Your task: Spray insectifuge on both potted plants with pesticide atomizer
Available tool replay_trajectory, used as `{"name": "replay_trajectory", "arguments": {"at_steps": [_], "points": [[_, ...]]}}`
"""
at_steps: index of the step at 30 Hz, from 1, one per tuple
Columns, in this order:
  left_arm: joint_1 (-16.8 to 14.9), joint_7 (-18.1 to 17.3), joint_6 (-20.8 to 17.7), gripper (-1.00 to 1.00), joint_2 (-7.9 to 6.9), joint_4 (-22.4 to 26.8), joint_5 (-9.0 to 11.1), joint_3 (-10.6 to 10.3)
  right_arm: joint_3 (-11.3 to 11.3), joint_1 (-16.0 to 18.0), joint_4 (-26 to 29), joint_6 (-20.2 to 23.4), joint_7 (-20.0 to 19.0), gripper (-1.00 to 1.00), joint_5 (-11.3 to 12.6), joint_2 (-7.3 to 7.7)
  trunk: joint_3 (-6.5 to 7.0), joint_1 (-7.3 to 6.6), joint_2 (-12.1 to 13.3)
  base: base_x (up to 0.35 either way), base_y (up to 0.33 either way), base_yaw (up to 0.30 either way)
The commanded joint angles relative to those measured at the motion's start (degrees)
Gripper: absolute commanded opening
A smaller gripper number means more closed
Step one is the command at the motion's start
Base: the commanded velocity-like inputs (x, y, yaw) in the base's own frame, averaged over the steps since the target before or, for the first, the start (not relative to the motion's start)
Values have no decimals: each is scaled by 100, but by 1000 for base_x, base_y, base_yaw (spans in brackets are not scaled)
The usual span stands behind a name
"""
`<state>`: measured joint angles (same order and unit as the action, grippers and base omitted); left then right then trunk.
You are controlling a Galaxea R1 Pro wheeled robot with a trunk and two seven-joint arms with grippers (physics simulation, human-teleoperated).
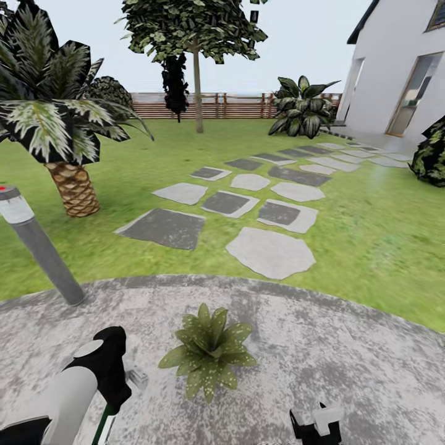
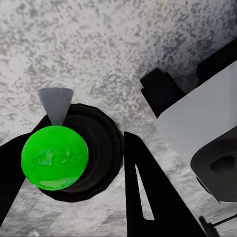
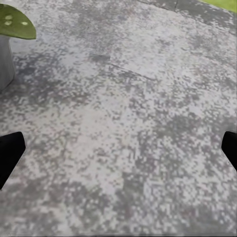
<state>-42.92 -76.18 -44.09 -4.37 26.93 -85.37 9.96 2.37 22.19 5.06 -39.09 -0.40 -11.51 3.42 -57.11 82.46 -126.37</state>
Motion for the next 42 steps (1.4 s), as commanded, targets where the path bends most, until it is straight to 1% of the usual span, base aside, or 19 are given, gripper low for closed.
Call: {"name": "replay_trajectory", "arguments": {"at_steps": [1, 3, 5, 7, 9, 11, 12, 13, 14, 16, 20, 23, 25, 30, 32, 34, 38, 40, 42], "points": [[-4, -46, -56, -100, 9, 11, -48, 43, 27, 5, -10, -20, -4, 100, -35, 0, -5, -1, -2, 32, 302, -274], [-11, -46, -57, -100, 18, 13, -23, 48, 28, 5, -10, -20, -4, 100, -35, 0, -5, -1, -2, 103, 298, -289], [-22, -46, -56, -100, 41, 13, 51, 48, 28, 5, -13, -20, -4, 100, -35, 0, -5, -1, -2, 181, 273, -296], [-30, -46, -56, -100, 96, 13, 136, 41, 32, 5, -9, -20, -4, 100, -35, 7, -5, -1, -2, 209, 235, -298], [-31, -39, -56, -100, 164, 14, 161, 36, 33, 5, -7, -20, -4, 100, -35, 9, -5, -1, -2, 136, 130, -299], [-58, -37, -56, -100, 197, 14, 169, 30, 29, 5, -5, -20, -4, 100, -35, 9, -5, -1, -2, 37, 35, -253], [-81, -37, -56, -100, 199, 14, 170, 26, 28, 5, -6, -20, -4, 100, -35, 9, -5, -1, -2, 5, 5, -85], [-228, -91, -59, -100, 213, 63, 170, 34, 28, 5, -7, -20, -4, 100, -37, 9, -5, -1, -2, 1, 1, -14], [-367, -135, -64, -100, 281, 96, 178, 37, 27, 5, -7, -20, -4, 100, -41, 9, -5, -1, -2, 0, 0, -2], [-388, -140, -64, -100, 357, 101, 180, 40, 27, 5, -12, -20, -4, 100, -43, 9, -5, -1, -2, 0, 0, 0], [-392, -165, -66, -100, 401, 101, 199, 41, 27, 5, -14, -20, -4, 100, -44, 9, -5, -1, -2, 0, 0, 0], [-382, -234, -63, -100, 438, 77, 314, 35, 27, 5, -14, -20, -4, 100, -44, 9, -5, -1, -2, 0, 0, 0], [-356, -242, -59, -100, 409, 55, 333, 28, 27, 5, -14, -20, -4, 100, -44, 9, -5, -1, -2, 0, 0, 0], [-291, -248, -29, -100, 266, 21, 344, 25, 27, 5, -14, -20, -4, 100, -44, 9, -5, -1, -2, 0, 0, 0], [-280, -251, -19, -100, 132, 5, 354, 24, 27, 5, -14, -20, -4, 100, -43, 9, -5, -1, -2, 0, 0, 0], [-278, -267, -18, -100, 53, -2, 361, 24, 27, 5, -14, -20, -4, 100, -44, 9, -5, -1, -2, 0, 0, 0], [-274, -232, 2, -100, 45, -12, 350, -3, 27, 5, -14, -20, -4, 100, -44, 9, -5, -1, -2, 0, 0, 0], [-271, -209, 3, -100, 58, -56, 347, -15, 27, 5, -14, -20, -4, 100, -44, 9, -5, -1, -2, 9, 0, 0], [-269, -196, -15, -100, 104, -147, 309, -28, 27, 5, -14, -20, -4, 100, -44, 9, -5, -1, -2, 229, 0, 0]]}}
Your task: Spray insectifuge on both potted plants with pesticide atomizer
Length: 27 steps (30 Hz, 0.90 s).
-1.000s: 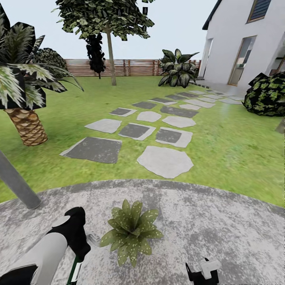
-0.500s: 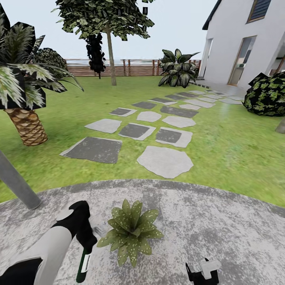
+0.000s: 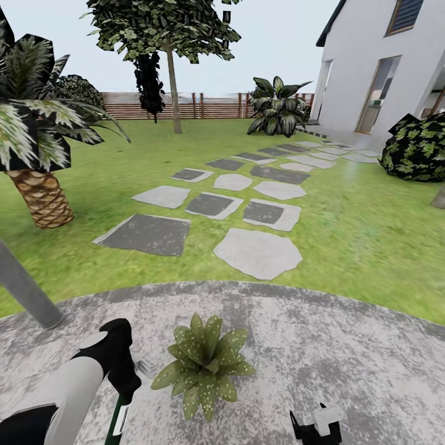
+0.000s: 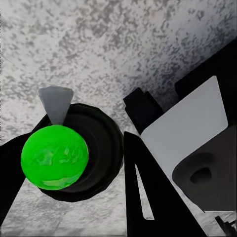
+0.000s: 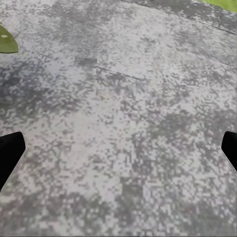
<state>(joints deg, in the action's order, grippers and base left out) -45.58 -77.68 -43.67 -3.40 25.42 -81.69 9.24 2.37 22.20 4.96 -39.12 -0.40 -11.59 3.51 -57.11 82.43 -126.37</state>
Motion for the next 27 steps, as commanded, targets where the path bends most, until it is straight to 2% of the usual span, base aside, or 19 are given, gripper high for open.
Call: {"name": "replay_trajectory", "arguments": {"at_steps": [1, 8, 12, 17, 21, 27], "points": [[4, -41, -57, -100, 7, -12, -72, 44, 27, 3, -4, -17, -4, 100, -34, 1, -5, 2, -2, 295, 0, 0], [14, -38, -46, -100, -43, -226, -117, 30, 27, 3, -4, -17, -4, 100, -36, 1, -5, 2, -2, 86, 0, 0], [14, -37, -60, -100, -4, -230, -119, 25, 27, 3, -4, -17, -4, 100, -36, 1, -5, 2, -2, 39, 0, 0], [14, -36, -56, -100, 59, -258, -113, 39, 27, 3, -4, -17, -4, 100, -36, 1, -5, 2, -2, 245, 0, 0], [14, -36, -51, -100, 33, -321, -124, 33, 27, 3, -4, -17, -4, 100, -36, 1, -5, 2, -2, 281, 0, 0], [95, 3, -48, -100, 2, -348, -131, 16, 27, 3, -4, -17, -4, 100, -36, 1, -5, 2, -2, 38, 0, 0]]}}
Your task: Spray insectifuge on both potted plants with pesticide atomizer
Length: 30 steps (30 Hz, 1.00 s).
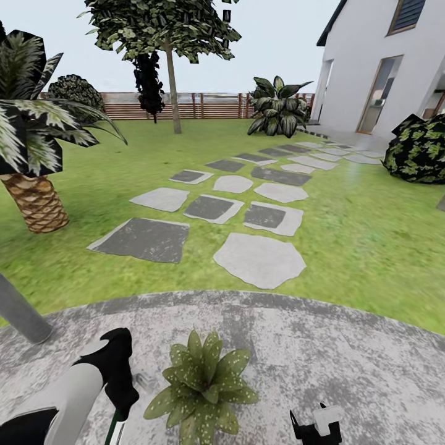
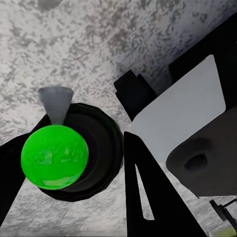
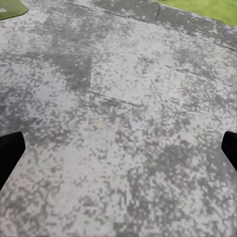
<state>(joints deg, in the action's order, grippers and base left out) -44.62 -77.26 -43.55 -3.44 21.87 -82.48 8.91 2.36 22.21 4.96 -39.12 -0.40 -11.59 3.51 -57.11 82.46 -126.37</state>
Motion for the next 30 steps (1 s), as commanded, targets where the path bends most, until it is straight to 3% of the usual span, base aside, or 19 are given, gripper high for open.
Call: {"name": "replay_trajectory", "arguments": {"at_steps": [1, 11, 14, 17, 20, 22, 24, 27, 30], "points": [[28, 14, -67, -100, 4, 13, -50, 45, 27, 3, -4, -17, -4, 100, -36, 1, -5, -1, -2, 3, 0, 0], [58, 209, -100, -100, 1, 119, -32, 56, 27, 3, -4, -17, -3, 100, -36, 1, -5, -1, -2, -247, 0, 0], [58, 762, -96, -100, -5, 223, 26, 134, 27, 3, -4, -17, -4, 100, -36, -3, -5, -1, -2, -339, 0, 0], [58, 1011, -68, -100, -33, 293, 167, 153, 27, 3, -4, -17, -4, 100, -36, 0, -5, -1, -2, -339, 0, 0], [58, 1063, -47, -100, -222, 335, 446, 154, 20, 3, -4, -17, -4, 100, -36, 0, -5, -1, -2, -339, 0, 0], [60, 1117, 59, -100, -461, 435, 896, 155, 20, 3, -4, -17, -4, 100, -36, -2, -5, -1, -2, -338, 0, 0], [83, 1324, 419, -100, -694, 495, 1608, 156, 19, 3, -4, -17, -4, 100, -36, -3, -5, -1, -2, -304, 0, 0], [233, 1907, 829, -100, -846, 503, 2437, 156, 19, 3, -4, -17, -4, 100, -36, -1, -5, -1, -2, -218, 0, 0], [322, 2415, 1356, -100, -866, 449, 3130, 155, 19, 3, -4, -17, -9, 100, -36, -2, -5, -1, -2, -114, 0, 0]]}}
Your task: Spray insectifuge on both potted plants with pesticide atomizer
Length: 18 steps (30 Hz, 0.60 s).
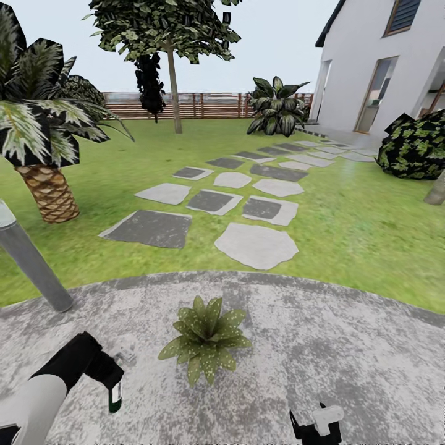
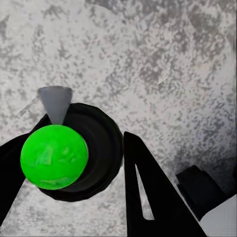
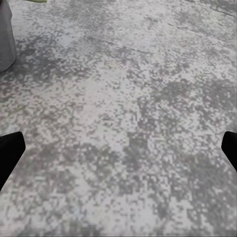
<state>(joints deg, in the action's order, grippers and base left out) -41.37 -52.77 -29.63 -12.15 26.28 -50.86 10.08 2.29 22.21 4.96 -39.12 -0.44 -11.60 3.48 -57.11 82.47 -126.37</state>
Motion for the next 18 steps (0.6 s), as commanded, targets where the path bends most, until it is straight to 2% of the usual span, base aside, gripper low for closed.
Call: {"name": "replay_trajectory", "arguments": {"at_steps": [1, 3, 6, 9, 14, 18], "points": [[19, 39, 198, -100, 4, -19, 215, 38, 26, 3, -4, -17, -6, 100, -35, 2, -5, -2, -2, -36, 0, 0], [147, 123, 491, -100, 5, -59, 547, 34, 33, 3, -4, -17, -7, 100, -39, 2, -5, -2, -2, -14, 0, 0], [228, 258, 591, -100, 37, -32, 687, 35, 27, 3, 4, -17, 0, 100, -36, -3, -5, -2, -2, -3, 0, 0], [252, 303, 582, -100, 47, -19, 754, 98, 34, 3, 3, -24, 9, 100, -35, 2, -5, -2, -2, -21, 0, 0], [253, 311, 581, -100, 66, -21, 787, 152, 35, 3, -3, -25, 9, 100, -32, 3, -5, -2, -2, -303, 0, -25], [253, 311, 581, -100, 50, -24, 788, 160, 35, 3, -4, -19, 9, 100, -27, 3, -5, -2, -2, -335, 0, -213]]}}
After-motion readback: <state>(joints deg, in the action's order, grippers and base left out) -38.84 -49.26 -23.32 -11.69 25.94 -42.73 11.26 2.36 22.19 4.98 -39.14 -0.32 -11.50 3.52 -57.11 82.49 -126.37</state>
